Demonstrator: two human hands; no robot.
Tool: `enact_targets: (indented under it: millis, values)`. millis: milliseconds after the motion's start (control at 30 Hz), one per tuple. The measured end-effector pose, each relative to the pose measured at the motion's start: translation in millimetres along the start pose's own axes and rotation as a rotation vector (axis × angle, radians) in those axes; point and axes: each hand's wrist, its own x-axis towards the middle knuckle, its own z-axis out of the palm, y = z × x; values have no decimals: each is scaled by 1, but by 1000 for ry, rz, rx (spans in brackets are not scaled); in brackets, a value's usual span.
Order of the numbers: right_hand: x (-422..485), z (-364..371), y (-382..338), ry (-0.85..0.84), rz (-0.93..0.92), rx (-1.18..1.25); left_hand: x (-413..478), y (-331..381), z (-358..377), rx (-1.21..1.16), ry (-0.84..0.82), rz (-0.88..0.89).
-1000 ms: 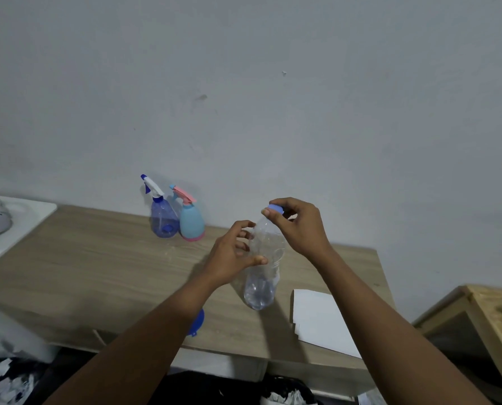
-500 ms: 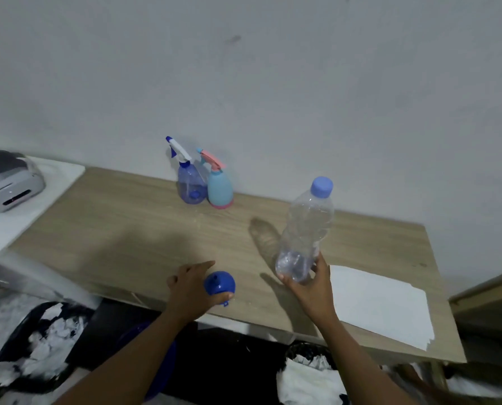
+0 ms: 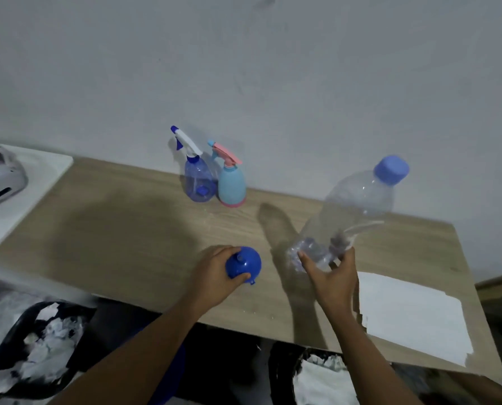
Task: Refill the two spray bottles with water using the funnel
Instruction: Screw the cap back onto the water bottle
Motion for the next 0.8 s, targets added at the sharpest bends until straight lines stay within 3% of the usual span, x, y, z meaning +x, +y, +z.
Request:
enact_targets:
  millis: [333,800]
  values:
    - [113,77,-5,-71,-90,-47,157,37,8,203,39,32]
    - [131,106,15,-78,-17,-4,187,17,38,237,9,16]
